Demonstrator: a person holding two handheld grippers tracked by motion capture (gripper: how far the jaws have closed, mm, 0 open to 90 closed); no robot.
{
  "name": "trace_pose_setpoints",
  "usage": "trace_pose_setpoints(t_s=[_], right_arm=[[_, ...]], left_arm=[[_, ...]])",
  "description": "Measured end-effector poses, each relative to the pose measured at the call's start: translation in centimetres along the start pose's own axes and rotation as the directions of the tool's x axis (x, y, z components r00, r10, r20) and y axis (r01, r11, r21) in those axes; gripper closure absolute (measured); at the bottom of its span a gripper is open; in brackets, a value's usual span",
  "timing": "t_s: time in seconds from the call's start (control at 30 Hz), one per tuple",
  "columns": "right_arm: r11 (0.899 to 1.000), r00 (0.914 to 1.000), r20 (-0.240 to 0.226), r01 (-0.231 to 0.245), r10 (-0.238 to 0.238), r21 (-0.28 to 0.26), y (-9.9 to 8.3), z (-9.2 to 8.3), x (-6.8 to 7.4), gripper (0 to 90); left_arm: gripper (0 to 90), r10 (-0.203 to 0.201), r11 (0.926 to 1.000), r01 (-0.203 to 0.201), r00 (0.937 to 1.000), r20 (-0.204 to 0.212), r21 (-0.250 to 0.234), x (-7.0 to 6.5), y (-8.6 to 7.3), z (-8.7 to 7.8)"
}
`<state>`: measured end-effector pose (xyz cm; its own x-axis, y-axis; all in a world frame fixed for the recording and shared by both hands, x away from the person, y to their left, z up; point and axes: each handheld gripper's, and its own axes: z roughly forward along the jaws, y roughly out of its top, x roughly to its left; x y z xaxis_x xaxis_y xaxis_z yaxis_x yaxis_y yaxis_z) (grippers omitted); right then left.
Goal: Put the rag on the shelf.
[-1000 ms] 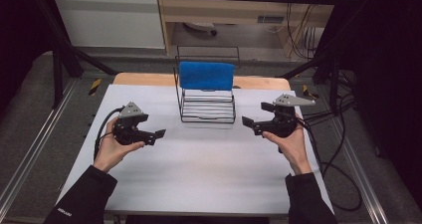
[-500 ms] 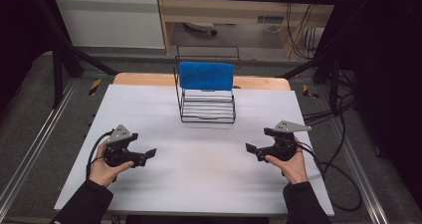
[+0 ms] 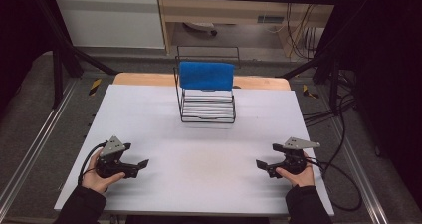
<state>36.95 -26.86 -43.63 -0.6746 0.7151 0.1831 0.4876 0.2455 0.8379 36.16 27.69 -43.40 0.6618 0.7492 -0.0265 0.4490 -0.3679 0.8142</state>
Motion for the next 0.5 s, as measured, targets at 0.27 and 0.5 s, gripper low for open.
trace_pose_setpoints(t_s=[0.27,0.5], right_arm=[[1.0,0.9998,0.019,0.007,-0.007,0.029,-1.1,-0.4,-0.2,0.7],[0.999,0.9996,0.024,0.013,-0.015,0.05,-1.3,-0.1,-0.1,0.8]], left_arm=[[6.5,-0.004,0.9998,0.004,1.0,0.0,0.017,0.0,-1.0,0.0],[6.5,-0.005,0.9998,0.005,1.0,0.001,0.018,0.1,-1.2,0.0]])
